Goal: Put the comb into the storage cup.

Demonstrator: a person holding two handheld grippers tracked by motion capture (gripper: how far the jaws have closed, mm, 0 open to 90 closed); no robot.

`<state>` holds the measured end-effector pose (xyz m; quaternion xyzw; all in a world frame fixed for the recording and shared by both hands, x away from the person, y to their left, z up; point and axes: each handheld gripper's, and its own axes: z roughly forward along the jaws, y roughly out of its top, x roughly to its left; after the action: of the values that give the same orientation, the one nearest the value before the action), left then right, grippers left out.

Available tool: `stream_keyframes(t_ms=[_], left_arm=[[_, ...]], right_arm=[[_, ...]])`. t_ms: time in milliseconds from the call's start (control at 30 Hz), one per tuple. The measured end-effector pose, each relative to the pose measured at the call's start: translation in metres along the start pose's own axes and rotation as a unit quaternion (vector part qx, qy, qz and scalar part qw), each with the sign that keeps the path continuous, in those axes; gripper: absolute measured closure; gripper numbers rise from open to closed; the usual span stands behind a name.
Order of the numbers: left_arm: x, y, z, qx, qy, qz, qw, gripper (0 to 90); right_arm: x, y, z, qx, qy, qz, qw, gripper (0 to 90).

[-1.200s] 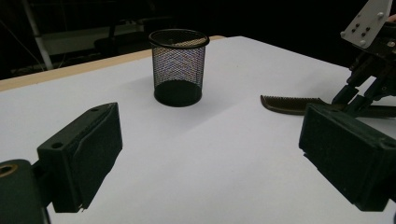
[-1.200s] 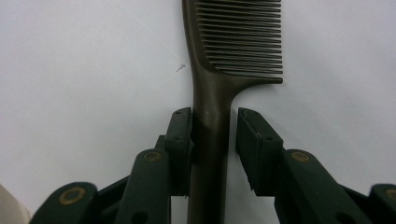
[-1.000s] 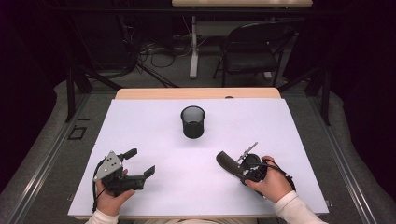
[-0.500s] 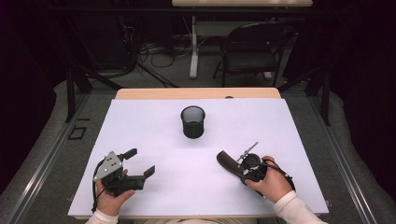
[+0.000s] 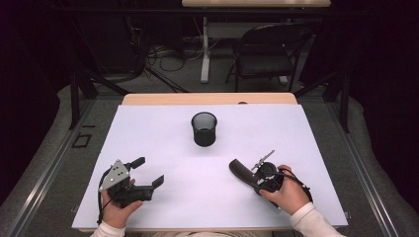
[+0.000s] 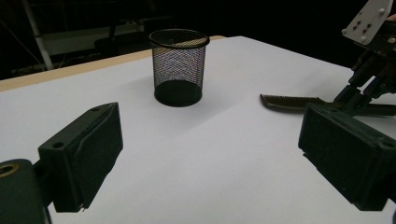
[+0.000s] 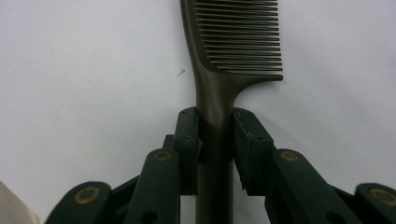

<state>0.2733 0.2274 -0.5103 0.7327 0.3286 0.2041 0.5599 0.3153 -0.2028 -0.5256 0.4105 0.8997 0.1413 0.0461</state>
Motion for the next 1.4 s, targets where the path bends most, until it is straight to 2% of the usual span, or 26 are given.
stream_keyframes(t_ms=[133, 167, 200, 233, 267, 400, 667, 1000, 1400], left_arm=[[0.0, 0.0, 0.0, 0.0, 0.0, 0.0, 1.0, 6.5], [0.0, 0.0, 0.0, 0.0, 0.0, 0.0, 1.0, 6.5], [0.0, 0.0, 0.0, 0.0, 0.0, -0.001, 1.0, 6.5], [0.0, 0.0, 0.0, 0.0, 0.0, 0.0, 1.0, 6.5], [0.0, 0.0, 0.0, 0.0, 0.0, -0.001, 1.0, 6.5], [0.0, 0.0, 0.0, 0.001, 0.001, -0.002, 1.0, 6.5], [0.0, 0.0, 0.0, 0.001, 0.002, -0.001, 1.0, 6.5], [0.0, 0.0, 0.0, 0.001, 0.002, -0.002, 1.0, 6.5], [0.0, 0.0, 0.0, 0.001, 0.001, 0.0, 1.0, 6.7]], right_arm=[[-0.002, 0.0, -0.003, -0.023, 0.005, -0.001, 0.9997, 72.4], [-0.002, 0.001, -0.006, -0.008, 0.005, 0.0, 1.0, 72.4], [-0.002, 0.0, -0.004, -0.029, 0.007, 0.004, 0.9995, 72.4], [-0.002, 0.001, -0.005, -0.028, 0.008, 0.003, 0.9996, 72.4], [-0.002, 0.0, -0.004, -0.04, 0.01, 0.005, 0.9991, 72.4], [-0.002, 0.002, -0.007, -0.044, 0.011, 0.005, 0.999, 72.4], [-0.004, 0.004, -0.013, -0.078, 0.017, 0.012, 0.9967, 72.4], [-0.004, 0.006, -0.02, -0.132, 0.026, 0.018, 0.9907, 72.5], [0.001, 0.014, -0.026, -0.173, 0.044, 0.012, 0.9838, 72.4]])
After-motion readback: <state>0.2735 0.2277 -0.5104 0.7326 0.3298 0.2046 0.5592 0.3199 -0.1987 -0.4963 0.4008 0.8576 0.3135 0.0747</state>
